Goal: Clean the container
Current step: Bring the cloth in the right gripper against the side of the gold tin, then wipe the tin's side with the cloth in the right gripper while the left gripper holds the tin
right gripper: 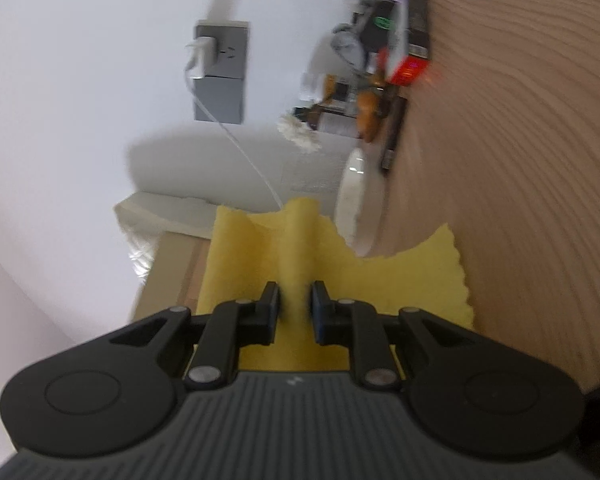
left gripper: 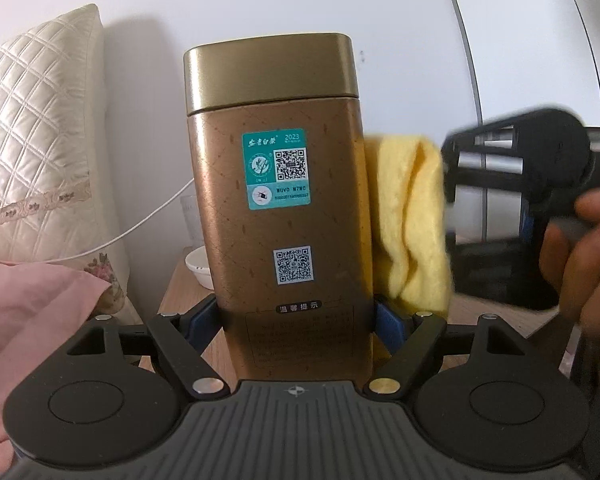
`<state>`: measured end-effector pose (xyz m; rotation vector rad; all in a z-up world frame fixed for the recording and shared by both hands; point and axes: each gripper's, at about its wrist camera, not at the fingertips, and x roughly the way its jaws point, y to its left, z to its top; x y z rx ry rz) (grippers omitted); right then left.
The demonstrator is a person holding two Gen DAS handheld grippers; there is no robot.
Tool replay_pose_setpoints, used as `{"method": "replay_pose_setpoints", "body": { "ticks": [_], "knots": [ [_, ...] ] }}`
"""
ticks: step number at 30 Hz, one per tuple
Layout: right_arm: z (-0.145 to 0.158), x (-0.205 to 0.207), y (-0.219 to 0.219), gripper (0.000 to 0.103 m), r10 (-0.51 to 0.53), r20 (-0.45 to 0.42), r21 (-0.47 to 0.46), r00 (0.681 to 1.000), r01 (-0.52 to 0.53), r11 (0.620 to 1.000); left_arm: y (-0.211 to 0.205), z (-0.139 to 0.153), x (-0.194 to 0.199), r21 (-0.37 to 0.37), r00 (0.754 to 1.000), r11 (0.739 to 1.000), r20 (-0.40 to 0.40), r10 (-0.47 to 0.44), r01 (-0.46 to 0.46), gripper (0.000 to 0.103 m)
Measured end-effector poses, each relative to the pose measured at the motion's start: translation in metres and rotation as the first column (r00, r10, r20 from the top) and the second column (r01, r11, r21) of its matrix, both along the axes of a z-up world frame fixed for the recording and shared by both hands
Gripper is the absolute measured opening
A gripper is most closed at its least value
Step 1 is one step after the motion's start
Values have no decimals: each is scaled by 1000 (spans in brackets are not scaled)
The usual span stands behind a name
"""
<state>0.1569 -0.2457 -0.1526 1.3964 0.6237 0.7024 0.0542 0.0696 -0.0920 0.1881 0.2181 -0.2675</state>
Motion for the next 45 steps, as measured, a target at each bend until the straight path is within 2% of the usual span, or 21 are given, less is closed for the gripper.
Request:
{"method": "replay_pose_setpoints", "body": {
  "ticks": [3,5,9,13,17,20,25,27,33,37,45],
  "knots": [
    [13,5,-1,20,-7,27,21,1000,6,1000,1,4,4,24,1000,1000,3,19,-19,84],
    [20,9,1,20,2,50,37,999,-4,999,6,9,8,8,1000,1000,-7,19,-19,84],
    [28,12,4,20,2,99,-4,995,-2,1000,20,26,19,-32,1000,999,0,19,-19,84],
    [10,12,3,20,23,43,-64,999,-20,998,29,36,32,-52,1000,998,-10,22,-22,84],
    [-4,14,5,20,32,-4,-52,999,-32,998,36,44,42,-39,999,998,-14,44,-44,83],
    [6,16,6,20,30,20,-52,999,-29,998,45,54,50,-41,999,998,-21,47,-48,82],
    [30,16,5,20,22,83,7,996,-22,1000,59,69,63,-39,998,998,-31,49,-51,81],
    [34,18,5,19,25,93,-16,995,-24,1000,65,74,67,-40,998,998,-33,51,-52,81],
    [11,19,4,19,16,36,-89,999,-13,996,82,88,78,-40,999,998,-17,47,-48,81],
    [2,18,4,19,16,9,-62,1000,-15,998,90,97,85,-42,999,998,-14,46,-47,82],
    [25,12,1,19,-23,111,31,994,19,999,104,111,87,-47,999,998,1,49,-49,82]
  ]
}}
